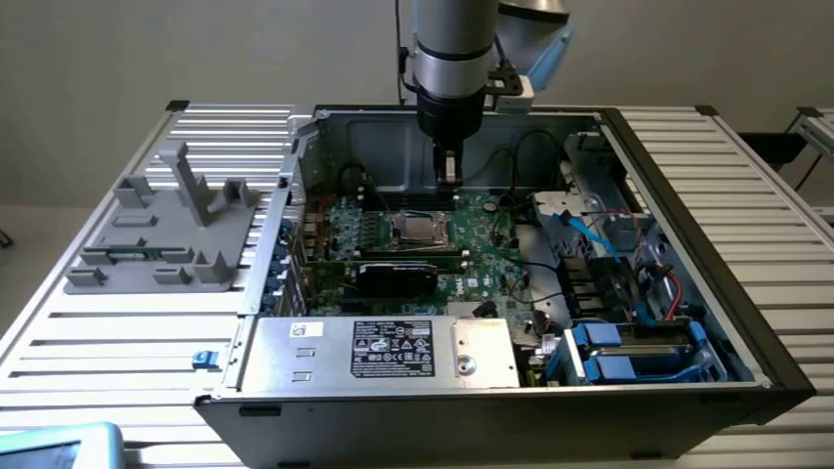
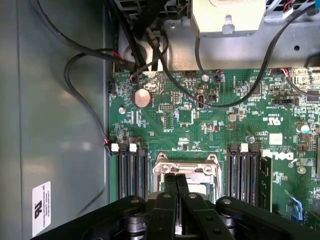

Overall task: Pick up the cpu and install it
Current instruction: 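Place the cpu into insertion slot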

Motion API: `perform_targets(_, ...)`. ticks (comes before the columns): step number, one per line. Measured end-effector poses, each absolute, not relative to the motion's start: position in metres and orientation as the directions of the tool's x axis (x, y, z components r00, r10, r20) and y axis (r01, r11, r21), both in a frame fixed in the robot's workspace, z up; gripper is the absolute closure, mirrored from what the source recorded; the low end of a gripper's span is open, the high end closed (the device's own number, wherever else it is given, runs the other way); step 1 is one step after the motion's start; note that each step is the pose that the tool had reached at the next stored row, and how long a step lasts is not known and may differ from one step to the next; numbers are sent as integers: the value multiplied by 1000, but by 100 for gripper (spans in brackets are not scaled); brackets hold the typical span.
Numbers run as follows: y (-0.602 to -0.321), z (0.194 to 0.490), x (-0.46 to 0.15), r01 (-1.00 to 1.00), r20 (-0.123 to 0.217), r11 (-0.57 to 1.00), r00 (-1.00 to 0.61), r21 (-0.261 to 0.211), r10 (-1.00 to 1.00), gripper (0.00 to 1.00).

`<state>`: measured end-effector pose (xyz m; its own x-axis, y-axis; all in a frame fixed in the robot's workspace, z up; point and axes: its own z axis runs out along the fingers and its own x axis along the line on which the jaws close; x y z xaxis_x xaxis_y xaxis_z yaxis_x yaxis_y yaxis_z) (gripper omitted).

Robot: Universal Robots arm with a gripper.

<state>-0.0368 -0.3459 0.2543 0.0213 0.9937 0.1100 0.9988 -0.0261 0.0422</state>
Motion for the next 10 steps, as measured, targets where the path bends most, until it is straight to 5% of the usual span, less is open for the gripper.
perform_targets(10,-346,252,-46,997,105,-26,34,-74,994,88)
